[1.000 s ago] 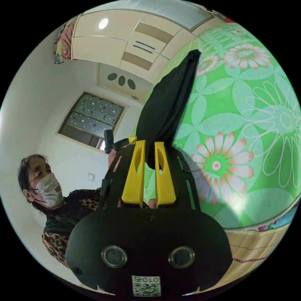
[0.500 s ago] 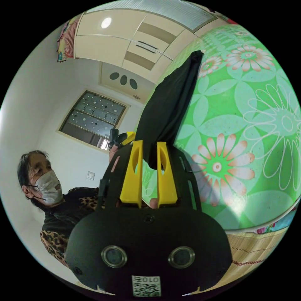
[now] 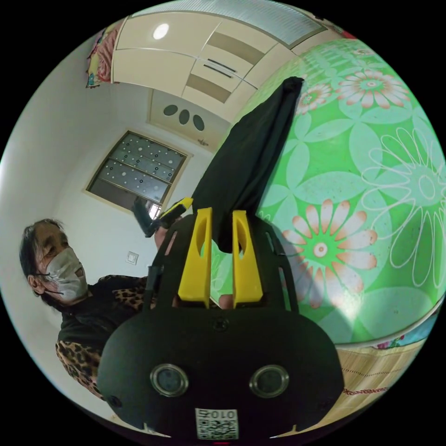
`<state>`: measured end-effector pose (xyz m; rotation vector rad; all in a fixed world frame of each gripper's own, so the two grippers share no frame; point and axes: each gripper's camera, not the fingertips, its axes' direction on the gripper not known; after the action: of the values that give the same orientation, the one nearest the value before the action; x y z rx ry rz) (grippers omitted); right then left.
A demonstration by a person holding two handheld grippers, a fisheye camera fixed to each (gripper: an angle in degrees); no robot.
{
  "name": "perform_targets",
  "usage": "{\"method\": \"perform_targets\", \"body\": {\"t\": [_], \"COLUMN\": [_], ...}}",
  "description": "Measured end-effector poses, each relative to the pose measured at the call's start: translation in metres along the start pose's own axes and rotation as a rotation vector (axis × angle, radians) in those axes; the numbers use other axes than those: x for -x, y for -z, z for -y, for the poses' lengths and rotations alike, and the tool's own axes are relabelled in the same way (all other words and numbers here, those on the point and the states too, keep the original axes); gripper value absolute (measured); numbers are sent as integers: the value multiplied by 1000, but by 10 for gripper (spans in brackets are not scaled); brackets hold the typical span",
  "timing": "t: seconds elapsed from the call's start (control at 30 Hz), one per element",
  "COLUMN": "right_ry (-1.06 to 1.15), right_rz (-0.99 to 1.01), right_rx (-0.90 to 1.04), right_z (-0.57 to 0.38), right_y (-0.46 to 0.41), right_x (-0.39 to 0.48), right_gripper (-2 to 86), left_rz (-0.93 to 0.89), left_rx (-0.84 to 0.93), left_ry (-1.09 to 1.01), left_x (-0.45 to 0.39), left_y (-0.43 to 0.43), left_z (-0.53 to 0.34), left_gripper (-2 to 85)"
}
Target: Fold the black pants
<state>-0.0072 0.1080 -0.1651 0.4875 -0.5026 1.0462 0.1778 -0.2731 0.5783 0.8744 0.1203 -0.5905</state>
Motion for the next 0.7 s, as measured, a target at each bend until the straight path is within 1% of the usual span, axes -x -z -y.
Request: {"method": "perform_targets", "body": {"t": [0.07,0.17,0.2,0.27,0.33,0.4,0.53,0.6,0.7], "right_ry": [3,-1,-2,-2,-6,-6,-2,2,5], "right_rz": [-14,-30,-36,-43,-58,-58,-58,-56,-58], "right_rx": [-8,-20,-19,-19,-18,-17,-17,-12,-12], "right_z": [-1,-2,-2,-2,-2,-2,-2,-1,-1], "right_y": [-1,-2,-2,-3,-4,-5,-5,-6,-6], "right_x": [2,4,4,6,7,7,8,9,10], "right_gripper": [75,70,68,67,64,62,61,63,67], "left_rz": [222,334,353,449,522,501,430,366,271], "left_rx": [-5,53,57,64,73,79,80,110,206], "left_ry": [-165,-290,-305,-361,-366,-399,-365,-358,-364], "left_x": [-51,-88,-94,-114,-125,-133,-124,-114,-99], "left_y": [-1,-19,-22,-34,-41,-45,-45,-49,-64], "left_z": [-9,-15,-16,-22,-24,-25,-21,-16,-5], "left_gripper": [-3,-3,-3,-2,-2,-1,1,3,4]}}
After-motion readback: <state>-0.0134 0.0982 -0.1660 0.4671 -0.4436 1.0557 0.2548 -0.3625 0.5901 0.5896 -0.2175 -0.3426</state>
